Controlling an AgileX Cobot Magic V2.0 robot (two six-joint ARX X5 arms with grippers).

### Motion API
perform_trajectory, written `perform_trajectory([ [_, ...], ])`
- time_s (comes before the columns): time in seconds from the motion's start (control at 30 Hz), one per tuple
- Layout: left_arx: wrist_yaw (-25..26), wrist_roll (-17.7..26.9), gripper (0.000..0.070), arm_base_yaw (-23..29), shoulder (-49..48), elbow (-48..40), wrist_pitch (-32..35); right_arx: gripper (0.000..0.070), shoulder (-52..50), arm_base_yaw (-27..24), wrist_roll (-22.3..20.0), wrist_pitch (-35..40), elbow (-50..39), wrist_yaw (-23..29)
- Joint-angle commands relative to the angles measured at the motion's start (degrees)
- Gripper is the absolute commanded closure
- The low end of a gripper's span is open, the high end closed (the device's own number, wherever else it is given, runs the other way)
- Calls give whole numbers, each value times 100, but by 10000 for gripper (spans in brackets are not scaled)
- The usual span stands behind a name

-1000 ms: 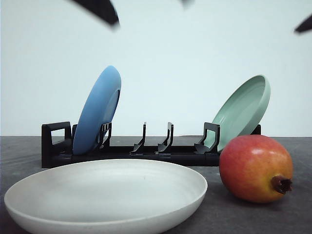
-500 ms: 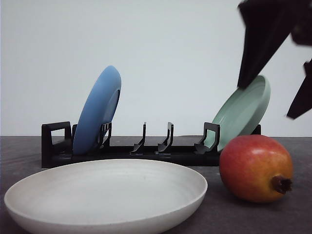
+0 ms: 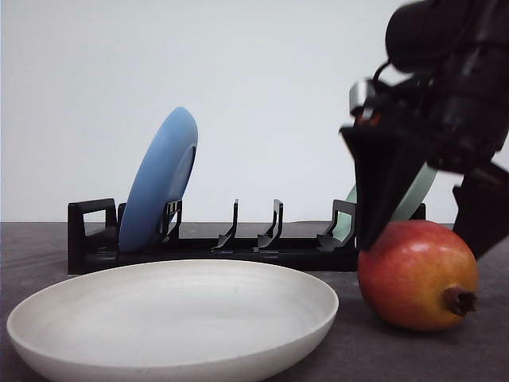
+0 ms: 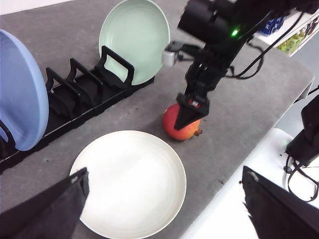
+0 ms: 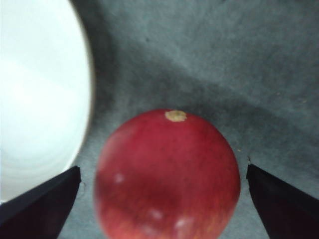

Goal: Place pomegranate in white plate

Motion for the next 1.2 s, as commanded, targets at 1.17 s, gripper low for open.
perform_trajectory([
  [1.17,-1260,-89,109,-72,-22,105,-70,231,1679,2104,452,-203,2441,7],
])
